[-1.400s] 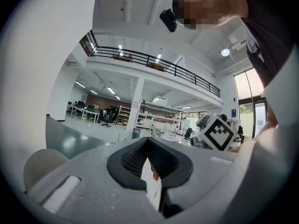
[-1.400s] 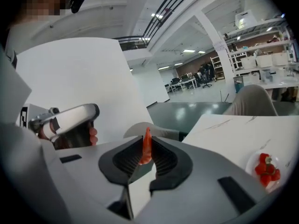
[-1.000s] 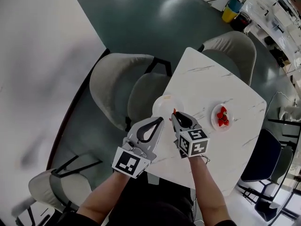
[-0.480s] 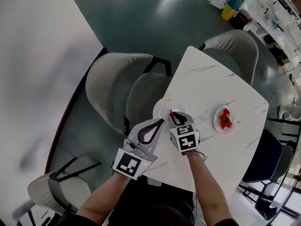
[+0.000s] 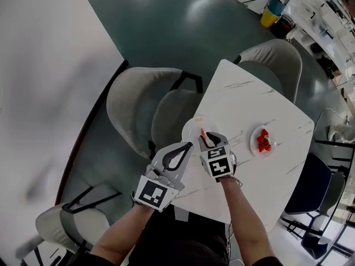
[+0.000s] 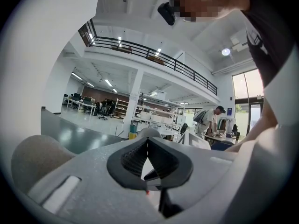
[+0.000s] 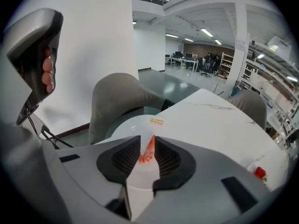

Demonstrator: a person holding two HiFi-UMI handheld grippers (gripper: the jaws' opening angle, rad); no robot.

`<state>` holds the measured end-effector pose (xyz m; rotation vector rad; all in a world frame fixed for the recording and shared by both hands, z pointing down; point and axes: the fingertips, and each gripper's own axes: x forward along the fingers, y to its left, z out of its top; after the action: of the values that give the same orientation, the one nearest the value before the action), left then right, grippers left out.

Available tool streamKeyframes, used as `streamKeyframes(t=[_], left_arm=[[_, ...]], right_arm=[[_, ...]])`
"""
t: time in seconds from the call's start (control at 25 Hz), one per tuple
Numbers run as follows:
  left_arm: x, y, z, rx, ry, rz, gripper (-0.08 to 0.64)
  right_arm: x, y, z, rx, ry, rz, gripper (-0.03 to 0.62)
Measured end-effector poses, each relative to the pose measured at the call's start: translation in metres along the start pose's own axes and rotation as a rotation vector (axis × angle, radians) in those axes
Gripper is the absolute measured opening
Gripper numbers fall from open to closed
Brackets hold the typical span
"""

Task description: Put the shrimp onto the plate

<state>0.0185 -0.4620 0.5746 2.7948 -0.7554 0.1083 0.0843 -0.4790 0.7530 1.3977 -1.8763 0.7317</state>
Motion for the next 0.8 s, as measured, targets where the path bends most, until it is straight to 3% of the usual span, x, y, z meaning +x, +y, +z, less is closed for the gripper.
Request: streamKeyframes(t=[0.12, 0.32, 0.44, 0.6, 0.8], left_arm=[[-0.004, -0.003, 0.011, 0.000, 0.006, 0.001, 0.008], [-0.011, -0.017, 0.034, 0.018, 0.026, -0.011, 0.008], [-0.017, -0.027, 0.051, 0.019, 0.038, -0.013, 0.008], [-0.027, -0.040, 0.068, -0.035, 0.085, 0.005, 0.008], [-0.038, -0.066, 0.099, -0.023, 0.063, -0.031, 0.008]], right_arm=[[-0.022, 0.006, 0.016, 0.034, -0.060, 0.031, 0.088], [-0.085, 0.020, 0.049, 0.055, -0.210, 0.066, 0.003], [-0.121, 0.033, 0.069, 0.065, -0.297, 0.084, 0.003], [-0.175, 0.042, 0.099, 0.088, -0.409, 0.078, 0.003], [-0.235, 0.046, 0.131, 0.102, -0.539, 0.063, 0.003]])
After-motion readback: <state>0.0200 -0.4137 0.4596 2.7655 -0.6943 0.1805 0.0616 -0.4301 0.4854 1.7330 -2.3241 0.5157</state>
